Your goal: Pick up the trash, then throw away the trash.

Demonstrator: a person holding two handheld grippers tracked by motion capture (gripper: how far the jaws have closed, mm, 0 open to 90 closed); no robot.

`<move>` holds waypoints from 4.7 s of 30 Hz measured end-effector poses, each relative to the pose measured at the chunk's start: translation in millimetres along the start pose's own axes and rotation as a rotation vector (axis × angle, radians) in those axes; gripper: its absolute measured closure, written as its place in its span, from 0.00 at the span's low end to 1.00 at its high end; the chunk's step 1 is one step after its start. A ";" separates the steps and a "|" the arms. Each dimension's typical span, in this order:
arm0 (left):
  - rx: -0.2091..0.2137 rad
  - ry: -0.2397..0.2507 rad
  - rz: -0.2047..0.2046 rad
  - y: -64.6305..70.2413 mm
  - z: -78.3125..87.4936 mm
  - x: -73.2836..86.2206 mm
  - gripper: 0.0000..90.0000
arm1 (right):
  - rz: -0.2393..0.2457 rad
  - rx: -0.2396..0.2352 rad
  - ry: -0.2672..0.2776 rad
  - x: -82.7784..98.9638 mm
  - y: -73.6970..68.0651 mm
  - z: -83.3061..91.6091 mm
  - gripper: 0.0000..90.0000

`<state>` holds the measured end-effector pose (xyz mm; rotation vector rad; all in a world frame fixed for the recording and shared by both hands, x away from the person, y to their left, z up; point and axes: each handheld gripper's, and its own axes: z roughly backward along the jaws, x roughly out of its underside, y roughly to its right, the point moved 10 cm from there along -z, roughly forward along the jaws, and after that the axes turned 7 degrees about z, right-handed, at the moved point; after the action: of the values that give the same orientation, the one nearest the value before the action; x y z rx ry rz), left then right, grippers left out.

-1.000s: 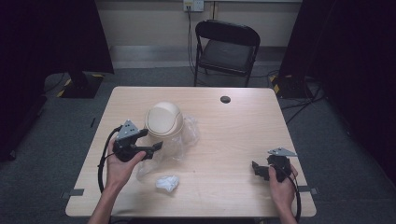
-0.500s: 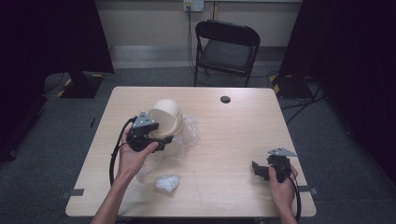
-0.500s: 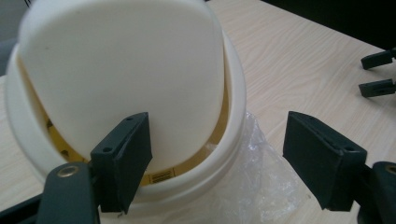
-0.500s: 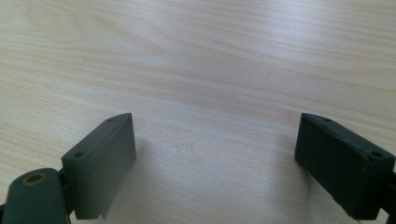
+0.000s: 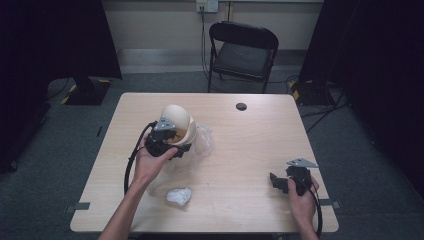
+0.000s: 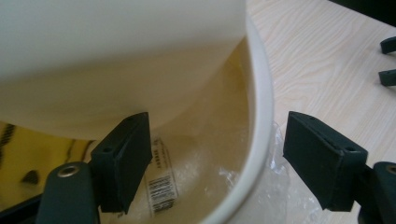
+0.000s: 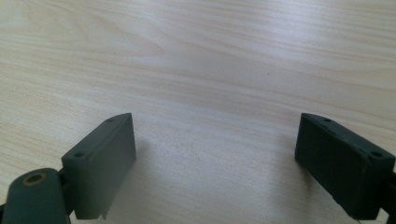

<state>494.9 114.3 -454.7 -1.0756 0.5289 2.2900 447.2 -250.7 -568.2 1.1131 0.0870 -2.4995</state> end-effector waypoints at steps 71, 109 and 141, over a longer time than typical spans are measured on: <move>0.077 -0.205 -0.098 78.3 20.8 152.2 0.42 | 0.000 -0.002 0.001 -0.1 -0.1 -0.1 0.13; 0.160 0.024 0.076 61.5 66.4 100.6 0.86 | 0.000 -0.002 0.001 -0.1 -0.1 -0.2 0.13; 0.024 0.098 0.083 2.5 82.2 11.8 0.86 | 0.000 -0.001 0.000 -0.1 0.0 -0.1 0.13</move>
<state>439.9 161.7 -414.2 -1.1790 0.6490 2.3051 447.3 -250.7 -568.2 1.1129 0.0880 -2.4989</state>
